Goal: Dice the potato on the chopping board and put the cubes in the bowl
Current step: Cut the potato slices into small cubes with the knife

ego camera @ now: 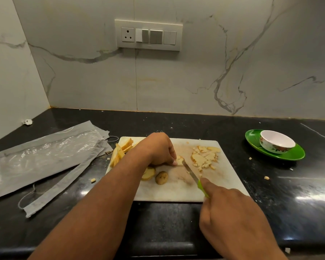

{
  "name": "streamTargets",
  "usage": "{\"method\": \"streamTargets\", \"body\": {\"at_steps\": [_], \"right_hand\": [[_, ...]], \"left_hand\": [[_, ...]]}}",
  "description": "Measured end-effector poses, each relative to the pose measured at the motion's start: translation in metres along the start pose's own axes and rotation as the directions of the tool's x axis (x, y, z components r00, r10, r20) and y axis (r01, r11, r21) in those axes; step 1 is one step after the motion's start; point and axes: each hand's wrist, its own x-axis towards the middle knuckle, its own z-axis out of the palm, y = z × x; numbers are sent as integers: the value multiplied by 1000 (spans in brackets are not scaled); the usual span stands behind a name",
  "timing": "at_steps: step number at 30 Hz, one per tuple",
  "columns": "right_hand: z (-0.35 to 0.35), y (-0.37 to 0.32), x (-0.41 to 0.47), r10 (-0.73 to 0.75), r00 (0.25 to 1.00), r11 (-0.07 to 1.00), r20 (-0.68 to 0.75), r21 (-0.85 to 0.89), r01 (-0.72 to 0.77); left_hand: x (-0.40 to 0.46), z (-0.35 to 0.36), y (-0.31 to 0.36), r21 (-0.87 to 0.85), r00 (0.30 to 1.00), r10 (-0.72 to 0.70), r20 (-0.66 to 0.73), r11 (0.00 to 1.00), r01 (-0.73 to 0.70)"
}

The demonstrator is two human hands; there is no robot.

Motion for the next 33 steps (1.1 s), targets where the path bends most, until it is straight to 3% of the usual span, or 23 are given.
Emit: {"method": "streamTargets", "body": {"at_steps": [3, 13, 19, 23, 29, 33], "right_hand": [[8, -4, 16, -16, 997, 1000, -73, 8, 16], [22, -16, 24, -92, 995, 995, -38, 35, 94], [8, -1, -5, -4, 993, 998, 119, 60, -4], [0, -1, -5, 39, 998, 996, 53, 75, -43], [22, -19, 19, -31, 1000, 997, -1, 69, 31], [32, -28, 21, -70, 996, 997, 51, 48, 68]], "left_hand": [[-2, 0, 3, 53, 999, 30, -25, 998, -28], [2, 2, 4, -3, 998, -43, -35, 999, 43], [2, 1, 1, 10, 1000, 9, -24, 1000, -9], [-3, -5, -3, 34, 997, 83, 0, 996, -83], [-5, -15, -5, -183, 966, 39, -255, 979, -87], [-6, -26, -19, -225, 958, -6, -285, 972, -61]]}}
